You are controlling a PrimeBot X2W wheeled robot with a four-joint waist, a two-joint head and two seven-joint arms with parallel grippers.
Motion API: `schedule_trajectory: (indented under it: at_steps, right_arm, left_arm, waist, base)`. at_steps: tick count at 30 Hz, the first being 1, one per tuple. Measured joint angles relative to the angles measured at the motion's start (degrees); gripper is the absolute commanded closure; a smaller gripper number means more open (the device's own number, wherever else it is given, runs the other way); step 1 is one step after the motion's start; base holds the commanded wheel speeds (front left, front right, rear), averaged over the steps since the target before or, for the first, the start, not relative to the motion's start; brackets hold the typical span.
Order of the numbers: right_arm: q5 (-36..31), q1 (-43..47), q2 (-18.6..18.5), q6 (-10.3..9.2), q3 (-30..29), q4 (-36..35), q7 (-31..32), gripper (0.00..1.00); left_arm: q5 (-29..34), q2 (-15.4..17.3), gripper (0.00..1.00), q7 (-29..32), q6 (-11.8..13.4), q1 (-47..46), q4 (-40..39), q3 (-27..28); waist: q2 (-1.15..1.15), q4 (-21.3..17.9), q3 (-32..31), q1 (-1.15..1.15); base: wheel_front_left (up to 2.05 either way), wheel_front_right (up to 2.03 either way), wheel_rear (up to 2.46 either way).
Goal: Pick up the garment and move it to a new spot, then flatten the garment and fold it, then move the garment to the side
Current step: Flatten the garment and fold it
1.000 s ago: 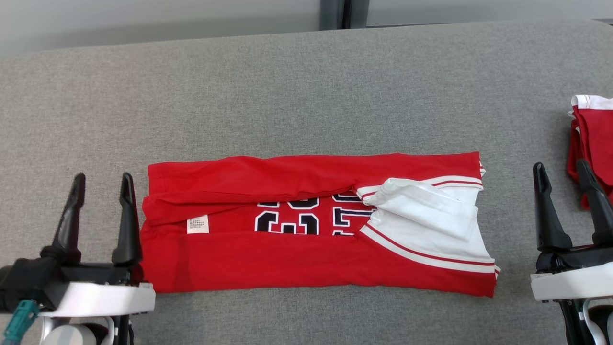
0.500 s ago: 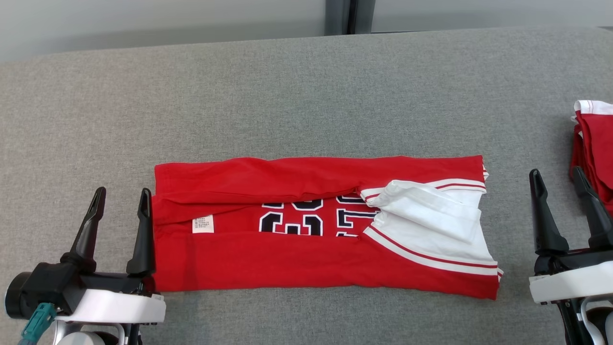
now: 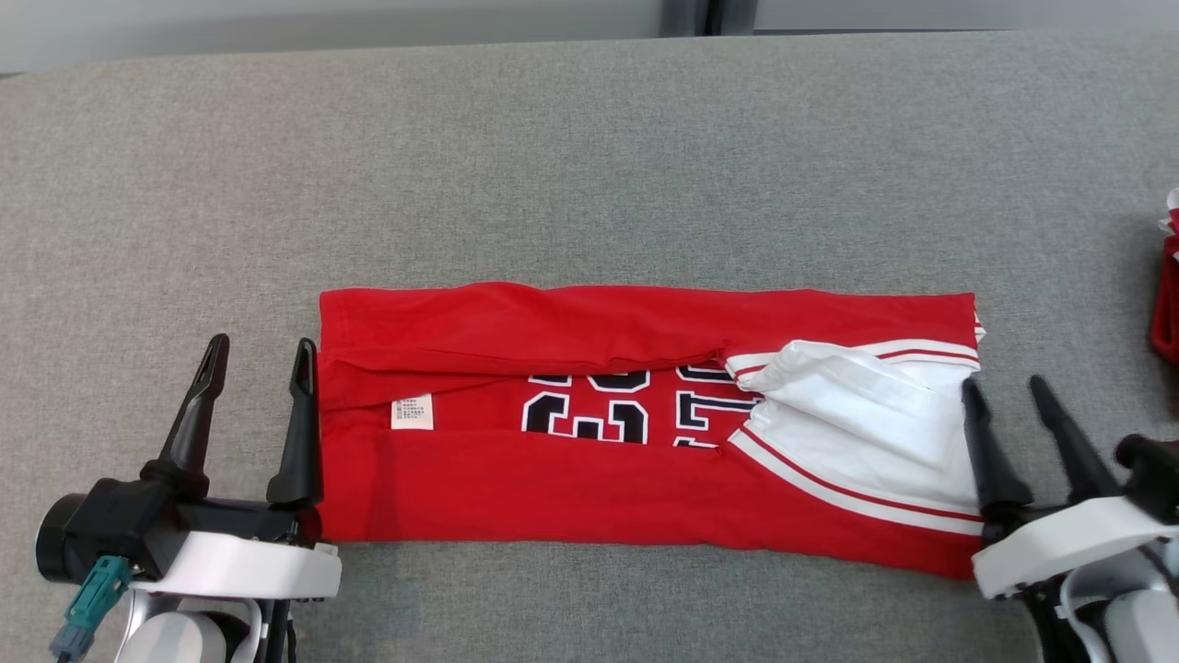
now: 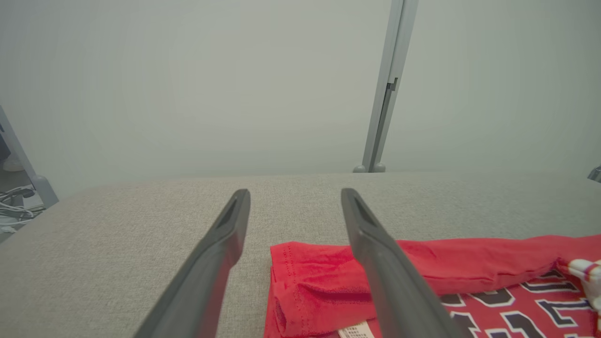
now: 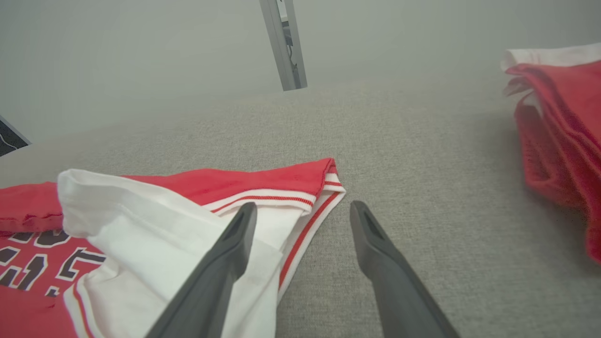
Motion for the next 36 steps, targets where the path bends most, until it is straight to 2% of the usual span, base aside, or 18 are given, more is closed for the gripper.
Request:
schedule_trajectory:
  at_steps: [7, 14, 15, 16, 17, 24, 36]
  right_arm:
    - [4.14, -2.31, 0.53, 0.00, 7.02, 10.04, -0.51, 0.00]
    - [9.20, -4.77, 0.60, -0.01, 10.73, 15.35, -0.41, 0.00]
    - [9.88, -5.05, 0.36, -0.02, 11.34, 15.74, -0.25, 0.31]
    - [10.44, -5.34, 0.08, -0.02, 11.90, 16.04, -0.25, 0.70]
    - [11.18, -5.55, -0.15, -0.07, 12.57, 16.27, -0.24, 1.00]
    - [13.02, -6.43, -2.83, 0.30, 15.67, 16.41, -1.30, 1.00]
    - [13.49, -6.14, -15.23, 0.05, 10.63, 13.88, -3.02, 1.00]
  left_arm:
    - [0.15, -0.49, 0.00, -0.25, -0.09, -0.85, 0.88, -0.49]
    - [0.32, -0.31, 0.00, -0.32, 0.09, -0.97, 1.00, -0.46]
    - [0.32, -0.23, 0.00, -0.33, 0.10, -0.96, 1.01, -0.42]
    - [0.32, -0.14, 0.00, -0.33, 0.10, -0.96, 0.99, -0.40]
    - [0.32, -0.08, 0.00, -0.33, 0.10, -0.97, 1.00, -0.44]
    - [0.32, 0.44, 0.00, -0.33, 0.31, -0.96, 0.82, -0.43]
    - [0.54, 1.56, 0.00, 0.11, 0.68, -0.77, -0.21, -0.59]
  waist:
    - [0.00, 0.72, 0.62, 0.00]
    - [0.00, 0.47, 0.58, 0.00]
    - [0.00, 0.38, 0.53, 0.00]
    - [0.00, 0.27, 0.50, 0.00]
    - [0.00, 0.20, 0.49, 0.00]
    - [0.00, -0.44, 0.56, 0.00]
    - [0.00, -2.74, 0.16, 0.00]
  base:
    - [0.00, 0.00, 0.00]
    - [0.00, 0.00, 0.00]
    - [0.00, 0.00, 0.00]
    - [0.00, 0.00, 0.00]
    - [0.00, 0.00, 0.00]
    - [0.00, 0.00, 0.00]
    - [0.00, 0.00, 0.00]
